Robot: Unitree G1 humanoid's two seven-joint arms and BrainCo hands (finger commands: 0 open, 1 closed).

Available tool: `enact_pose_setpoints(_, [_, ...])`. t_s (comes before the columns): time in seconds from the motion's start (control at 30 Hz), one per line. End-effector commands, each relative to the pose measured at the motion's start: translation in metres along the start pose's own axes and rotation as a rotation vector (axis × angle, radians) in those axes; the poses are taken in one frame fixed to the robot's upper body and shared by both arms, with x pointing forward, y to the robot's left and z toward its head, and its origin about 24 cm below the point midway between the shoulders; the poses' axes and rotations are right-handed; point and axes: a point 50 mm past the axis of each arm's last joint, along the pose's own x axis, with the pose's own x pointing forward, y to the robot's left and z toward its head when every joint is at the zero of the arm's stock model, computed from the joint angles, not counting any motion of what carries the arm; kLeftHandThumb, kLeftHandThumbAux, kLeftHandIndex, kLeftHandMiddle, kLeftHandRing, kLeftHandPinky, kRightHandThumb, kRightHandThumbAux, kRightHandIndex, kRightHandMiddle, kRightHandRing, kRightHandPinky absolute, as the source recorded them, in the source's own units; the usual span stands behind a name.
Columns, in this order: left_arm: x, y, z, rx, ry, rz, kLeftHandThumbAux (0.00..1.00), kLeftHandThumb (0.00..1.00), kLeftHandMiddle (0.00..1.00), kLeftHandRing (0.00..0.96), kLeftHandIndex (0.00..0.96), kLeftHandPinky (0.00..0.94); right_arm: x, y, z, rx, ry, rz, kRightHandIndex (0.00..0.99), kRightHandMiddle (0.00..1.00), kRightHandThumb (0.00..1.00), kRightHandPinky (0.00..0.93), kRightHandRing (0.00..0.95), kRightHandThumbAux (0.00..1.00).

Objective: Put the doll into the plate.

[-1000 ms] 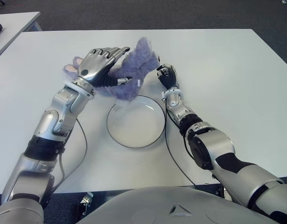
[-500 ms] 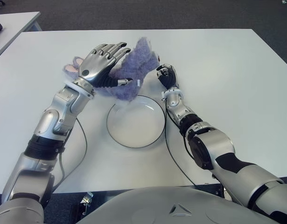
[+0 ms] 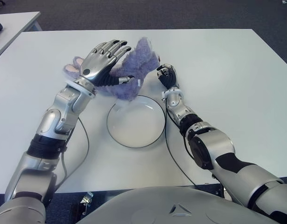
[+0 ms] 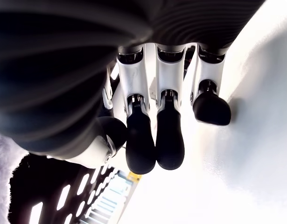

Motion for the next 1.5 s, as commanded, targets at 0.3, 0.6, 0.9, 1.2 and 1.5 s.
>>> enact_pose_setpoints(0.3, [0.015,-0.007,0.004,-0.104,0.014,0.036,0.197,0.207,0.0,0.019,0.0,0.0,-0.07,0.06,-0.064,-0.043,0.317,0.207,0.412,0.811,0.708,0.871,0.857,0.731])
enact_pose_setpoints(0.6, [0.043,-0.01,0.02,-0.301,0.046,0.159,0.231,0.244,0.001,0.066,0.0,0.012,-0.07,0.061,-0.062,-0.119,0.28,0.206,0.412,0.81,0.709,0.876,0.863,0.73])
enact_pose_setpoints(0.9, [0.056,-0.015,0.021,-0.422,0.092,0.226,0.252,0.272,0.052,0.09,0.0,0.066,-0.07,0.06,-0.063,-0.129,0.282,0.205,0.411,0.807,0.708,0.872,0.863,0.731])
enact_pose_setpoints(1.2, [0.066,-0.021,0.02,-0.484,0.157,0.225,0.264,0.305,0.079,0.087,0.0,0.062,-0.069,0.06,-0.064,-0.14,0.286,0.223,0.41,0.797,0.704,0.856,0.852,0.733])
enact_pose_setpoints(1.5, [0.075,-0.026,0.018,-0.546,0.252,0.159,0.282,0.345,0.07,0.072,0.0,0.064,-0.068,0.059,-0.064,-0.148,0.288,0.23,0.41,0.763,0.7,0.795,0.815,0.734])
